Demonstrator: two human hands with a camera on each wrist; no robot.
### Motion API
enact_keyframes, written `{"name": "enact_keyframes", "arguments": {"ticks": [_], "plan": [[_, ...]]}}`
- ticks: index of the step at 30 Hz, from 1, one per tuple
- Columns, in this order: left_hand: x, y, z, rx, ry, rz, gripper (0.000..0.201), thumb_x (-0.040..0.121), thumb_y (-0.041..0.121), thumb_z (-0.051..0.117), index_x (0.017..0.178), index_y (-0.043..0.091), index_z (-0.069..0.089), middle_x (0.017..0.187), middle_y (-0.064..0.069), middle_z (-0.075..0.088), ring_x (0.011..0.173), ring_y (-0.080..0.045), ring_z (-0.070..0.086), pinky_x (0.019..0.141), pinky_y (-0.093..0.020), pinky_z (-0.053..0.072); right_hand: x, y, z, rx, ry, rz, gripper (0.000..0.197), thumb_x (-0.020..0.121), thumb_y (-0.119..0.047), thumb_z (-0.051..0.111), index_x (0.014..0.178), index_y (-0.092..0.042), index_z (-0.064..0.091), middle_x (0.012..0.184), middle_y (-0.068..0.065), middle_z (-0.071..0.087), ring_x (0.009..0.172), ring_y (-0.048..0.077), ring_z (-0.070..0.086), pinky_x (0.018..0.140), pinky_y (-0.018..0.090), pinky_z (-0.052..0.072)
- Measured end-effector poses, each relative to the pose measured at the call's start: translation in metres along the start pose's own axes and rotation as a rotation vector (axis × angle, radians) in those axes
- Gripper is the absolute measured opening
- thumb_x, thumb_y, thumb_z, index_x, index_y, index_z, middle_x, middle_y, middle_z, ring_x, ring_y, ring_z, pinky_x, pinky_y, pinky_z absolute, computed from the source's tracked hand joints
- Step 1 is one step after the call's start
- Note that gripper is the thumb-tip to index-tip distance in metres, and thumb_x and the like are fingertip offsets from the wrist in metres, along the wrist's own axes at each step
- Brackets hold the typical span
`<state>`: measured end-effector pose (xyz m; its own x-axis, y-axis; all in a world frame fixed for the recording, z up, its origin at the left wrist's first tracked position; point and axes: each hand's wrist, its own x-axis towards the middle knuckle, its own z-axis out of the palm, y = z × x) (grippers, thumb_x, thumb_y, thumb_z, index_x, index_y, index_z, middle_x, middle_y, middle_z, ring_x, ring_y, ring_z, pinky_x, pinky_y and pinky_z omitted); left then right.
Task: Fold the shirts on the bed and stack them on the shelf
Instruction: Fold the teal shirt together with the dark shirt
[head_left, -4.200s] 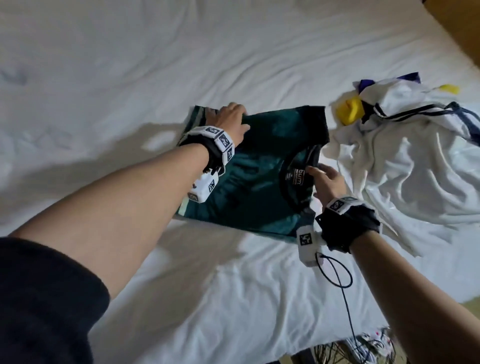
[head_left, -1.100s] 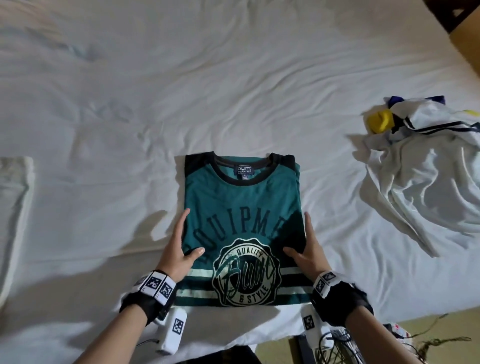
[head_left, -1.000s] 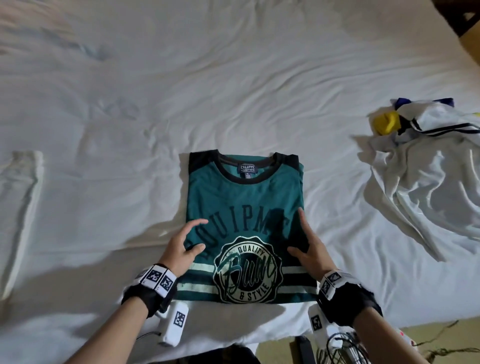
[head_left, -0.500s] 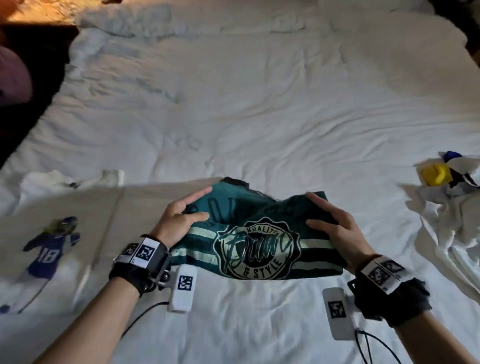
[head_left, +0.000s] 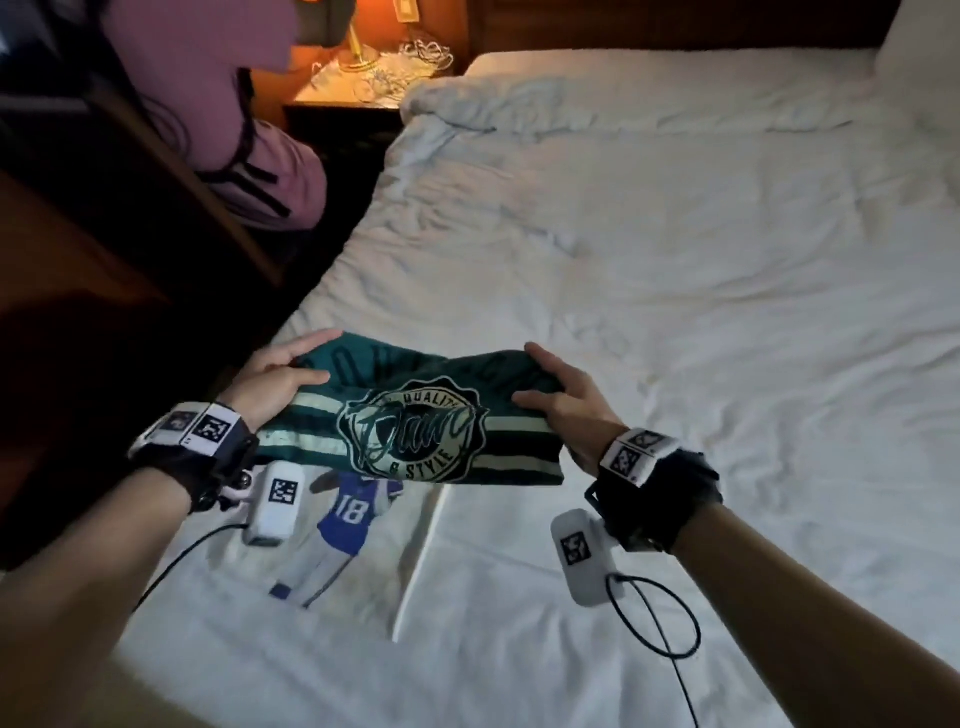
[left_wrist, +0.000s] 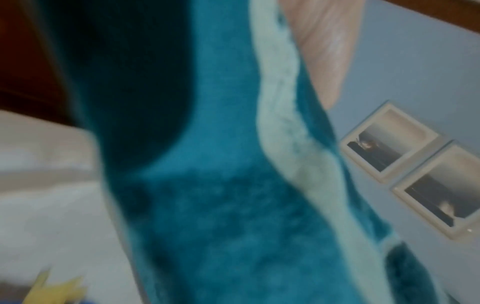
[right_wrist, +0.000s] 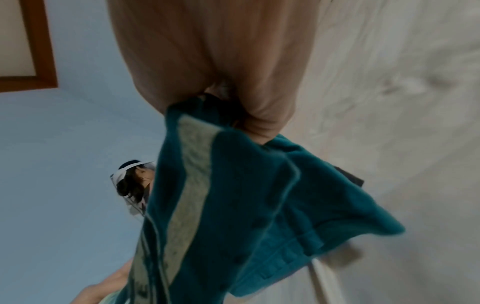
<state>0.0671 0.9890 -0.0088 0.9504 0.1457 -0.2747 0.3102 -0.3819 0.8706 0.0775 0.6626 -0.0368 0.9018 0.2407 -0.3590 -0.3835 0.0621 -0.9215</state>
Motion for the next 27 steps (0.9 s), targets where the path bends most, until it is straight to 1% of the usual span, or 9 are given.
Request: {"name": "enact_keyframes", "arguments": {"ticks": [6,11,13,15,17,18,21,25,27], "plan": [[0.026,-0.001,-0.069,-0.133,0.119,0.072,0.056,0.086,-0.009,0.055,0.125,0.030,0.065,0.121,-0.002,0.068,0.110,-0.016,0.065,0.100,-0.031,0.047,0.039,-0.012,0.072,0.029,0.013,-0.122,0.068,0.088,0.006,0.060,0.148,-0.015,0.036,0.113,-0.004,0.063,0.109,0.017,0.062,0.099,0.035,0.051],[0.016,-0.084,-0.072,-0.014,0.181,0.040,0.052,0.084,-0.018,0.055,0.127,0.012,0.059,0.121,0.005,0.063,0.108,0.004,0.059,0.088,-0.007,0.043,0.033,0.076,0.111,0.009,-0.015,-0.031,0.074,0.087,-0.001,0.064,0.149,-0.027,0.034,0.136,0.000,0.057,0.123,0.018,0.056,0.104,0.040,0.047],[0.008,-0.138,-0.066,0.057,0.210,-0.076,0.048,0.085,-0.015,0.059,0.125,0.012,0.059,0.127,-0.004,0.059,0.121,-0.010,0.053,0.099,-0.018,0.040,0.025,0.125,0.123,-0.068,-0.066,0.088,0.077,0.087,-0.001,0.064,0.148,-0.035,0.032,0.139,0.001,0.054,0.123,0.018,0.055,0.105,0.043,0.046],[-0.006,-0.187,-0.059,0.109,0.216,-0.205,0.043,0.085,-0.013,0.062,0.121,0.010,0.061,0.127,-0.012,0.061,0.120,-0.023,0.056,0.100,-0.024,0.042,0.011,0.164,0.131,-0.128,-0.114,0.213,0.073,0.087,0.006,0.061,0.146,-0.030,0.038,0.134,0.005,0.057,0.114,0.016,0.056,0.101,0.037,0.049],[-0.019,-0.222,-0.053,0.138,0.226,-0.267,0.033,0.085,-0.010,0.063,0.113,0.009,0.065,0.118,-0.018,0.066,0.104,-0.024,0.062,0.082,-0.010,0.048,-0.001,0.188,0.134,-0.198,-0.102,0.265,0.058,0.086,0.006,0.062,0.136,-0.022,0.053,0.118,0.005,0.063,0.100,0.014,0.058,0.084,0.019,0.053],[-0.024,-0.232,-0.052,0.130,0.246,-0.287,0.029,0.086,-0.008,0.064,0.109,0.010,0.066,0.114,-0.018,0.067,0.094,-0.022,0.063,0.070,-0.005,0.048,-0.005,0.197,0.135,-0.212,-0.084,0.272,0.050,0.086,0.005,0.063,0.127,-0.023,0.060,0.111,0.004,0.065,0.097,0.015,0.059,0.080,0.017,0.052],[-0.032,-0.242,-0.053,0.086,0.305,-0.344,0.024,0.087,-0.004,0.064,0.106,0.009,0.065,0.101,-0.014,0.065,0.077,-0.014,0.060,0.050,-0.006,0.046,-0.007,0.208,0.140,-0.212,-0.033,0.280,0.037,0.083,0.003,0.068,0.105,-0.028,0.069,0.099,0.004,0.070,0.089,0.018,0.064,0.085,0.030,0.055],[-0.035,-0.248,-0.062,0.141,0.214,-0.365,0.028,0.086,-0.006,0.059,0.095,0.019,0.065,0.090,-0.018,0.066,0.078,-0.030,0.061,0.060,-0.025,0.050,-0.006,0.209,0.145,-0.303,-0.006,0.295,0.026,0.082,-0.006,0.072,0.102,-0.023,0.074,0.093,0.002,0.072,0.084,0.016,0.066,0.080,0.026,0.055],[-0.036,-0.246,-0.066,0.154,0.222,-0.351,0.027,0.087,-0.007,0.058,0.091,0.019,0.066,0.084,-0.016,0.066,0.065,-0.029,0.057,0.052,-0.023,0.047,-0.007,0.206,0.148,-0.291,0.027,0.309,0.027,0.082,-0.004,0.068,0.094,-0.027,0.075,0.092,0.003,0.073,0.084,0.020,0.068,0.081,0.031,0.057]]}}
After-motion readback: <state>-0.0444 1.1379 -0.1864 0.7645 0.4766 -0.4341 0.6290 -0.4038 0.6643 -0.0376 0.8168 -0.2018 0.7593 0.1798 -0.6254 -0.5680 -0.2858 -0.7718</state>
